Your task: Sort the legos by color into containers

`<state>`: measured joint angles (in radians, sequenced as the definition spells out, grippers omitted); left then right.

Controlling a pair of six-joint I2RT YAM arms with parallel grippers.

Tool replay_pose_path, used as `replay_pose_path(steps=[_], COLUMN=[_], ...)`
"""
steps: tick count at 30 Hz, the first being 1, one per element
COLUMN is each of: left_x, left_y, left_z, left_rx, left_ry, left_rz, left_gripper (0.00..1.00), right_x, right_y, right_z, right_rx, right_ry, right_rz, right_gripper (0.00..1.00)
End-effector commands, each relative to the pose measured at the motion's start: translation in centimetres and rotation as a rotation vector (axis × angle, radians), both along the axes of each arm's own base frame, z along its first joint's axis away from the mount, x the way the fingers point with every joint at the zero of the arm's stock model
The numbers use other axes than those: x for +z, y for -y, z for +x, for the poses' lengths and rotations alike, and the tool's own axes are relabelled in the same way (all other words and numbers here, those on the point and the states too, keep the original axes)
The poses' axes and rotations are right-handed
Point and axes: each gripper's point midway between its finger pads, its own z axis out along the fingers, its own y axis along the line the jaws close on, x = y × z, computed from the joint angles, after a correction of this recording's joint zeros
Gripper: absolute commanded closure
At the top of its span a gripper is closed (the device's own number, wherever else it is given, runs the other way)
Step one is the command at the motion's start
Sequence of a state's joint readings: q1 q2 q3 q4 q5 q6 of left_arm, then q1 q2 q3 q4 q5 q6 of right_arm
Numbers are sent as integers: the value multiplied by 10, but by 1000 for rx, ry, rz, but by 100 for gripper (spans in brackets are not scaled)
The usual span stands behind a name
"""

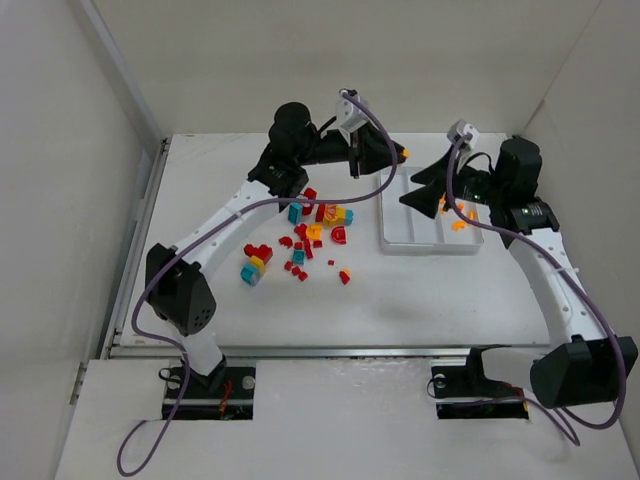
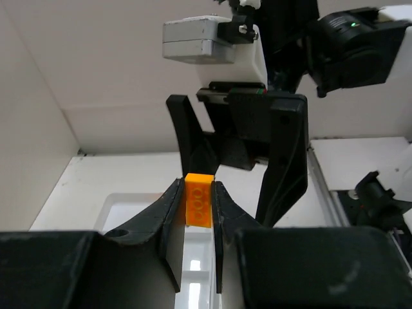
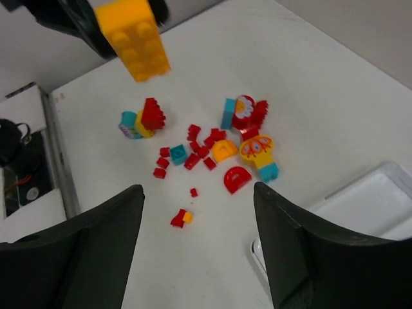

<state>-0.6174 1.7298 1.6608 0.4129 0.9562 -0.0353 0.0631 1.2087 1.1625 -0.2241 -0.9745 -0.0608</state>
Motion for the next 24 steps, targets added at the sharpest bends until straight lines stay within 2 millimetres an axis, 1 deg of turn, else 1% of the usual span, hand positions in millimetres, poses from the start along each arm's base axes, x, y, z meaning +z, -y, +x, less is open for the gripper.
replay_pose_path(steps=[1,2,3,4,5,6,7,8,9,11,12,13,14,15,16,18,19,20,23,24], left_x=[62,63,70,68,73,79,75,81,82,83,86,83,84,80,82,85,80,82,86,82], left_y=[-14,-11,-14,-12,-15,-15,-14,-17,-19,-21,-23,-21,-21,-22,-20,-23,-22,-20,-21,-20], left_z=[-47,-53,-58,-61,-65,-72,-72,-75,-78,-81,-84,-87,-87,-89,-93,-96,-95,-100,-101,-101], left_rx=[-83,-103,-105,-114,-117,-127,-129,-129,-132,-132,-135,-146,-146,-146,-155,-159,-158,-169,-173,-175], left_ry=[64,72,76,78,76,93,75,93,82,90,85,68,77,69,77,85,76,85,92,74], left_rz=[-118,-121,-129,-131,-138,-150,-145,-157,-157,-162,-166,-161,-167,-162,-168,-180,-174,-182,-193,-187], left_gripper=[100,100,100,100,100,100,100,100,100,100,100,100,100,100,100,100,100,100,100,100], right_x=[65,75,82,85,96,105,104,112,110,117,118,123,127,135,140,138,138,138,137,138], right_y=[-29,-32,-34,-37,-37,-37,-38,-40,-39,-41,-41,-40,-39,-41,-40,-46,-46,-46,-51,-50], right_z=[-30,-35,-39,-40,-43,-49,-48,-53,-54,-59,-58,-64,-66,-72,-76,-80,-80,-81,-85,-83], right_rx=[198,210,212,220,217,215,214,222,213,209,209,193,185,195,187,211,211,212,232,216], right_ry=[317,361,398,412,464,470,464,492,481,485,490,482,492,534,552,538,538,520,507,508], right_rz=[-5,-6,-8,-1,12,33,41,52,56,76,85,109,121,136,146,161,161,169,180,182], right_gripper=[26,26,27,27,27,27,27,28,28,31,32,39,43,45,47,48,48,50,51,51])
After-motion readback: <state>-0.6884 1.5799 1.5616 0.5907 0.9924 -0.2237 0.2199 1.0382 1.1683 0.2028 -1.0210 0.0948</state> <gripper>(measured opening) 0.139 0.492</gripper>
